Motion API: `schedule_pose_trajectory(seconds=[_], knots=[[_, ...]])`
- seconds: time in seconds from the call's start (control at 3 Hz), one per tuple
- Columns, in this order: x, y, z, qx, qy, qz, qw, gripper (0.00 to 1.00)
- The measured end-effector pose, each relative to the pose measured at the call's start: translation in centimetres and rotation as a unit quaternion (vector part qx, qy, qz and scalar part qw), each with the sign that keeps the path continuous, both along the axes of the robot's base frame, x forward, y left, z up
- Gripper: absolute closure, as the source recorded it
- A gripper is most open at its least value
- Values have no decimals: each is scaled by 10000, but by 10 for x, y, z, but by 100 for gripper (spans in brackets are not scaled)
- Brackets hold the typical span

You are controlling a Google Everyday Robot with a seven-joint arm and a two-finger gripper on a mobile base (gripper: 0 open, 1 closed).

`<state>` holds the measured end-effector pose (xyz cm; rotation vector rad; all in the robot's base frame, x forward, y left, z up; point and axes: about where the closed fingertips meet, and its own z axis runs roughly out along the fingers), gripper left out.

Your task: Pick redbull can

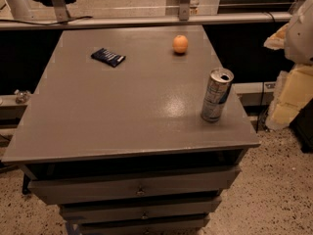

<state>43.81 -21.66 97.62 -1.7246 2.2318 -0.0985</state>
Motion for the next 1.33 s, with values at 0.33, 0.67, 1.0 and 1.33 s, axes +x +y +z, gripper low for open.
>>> schedule_pose_trajectory(seconds=[0.33,0.67,1.0,1.33], knots=[[0,0,0,0,0,0,10000,0],[-2,1,-3,136,-26,-25,9999,0],[-4,5,-20,687,-17,-82,9976,0],[6,9,-37,1467,-175,-134,9889,0]])
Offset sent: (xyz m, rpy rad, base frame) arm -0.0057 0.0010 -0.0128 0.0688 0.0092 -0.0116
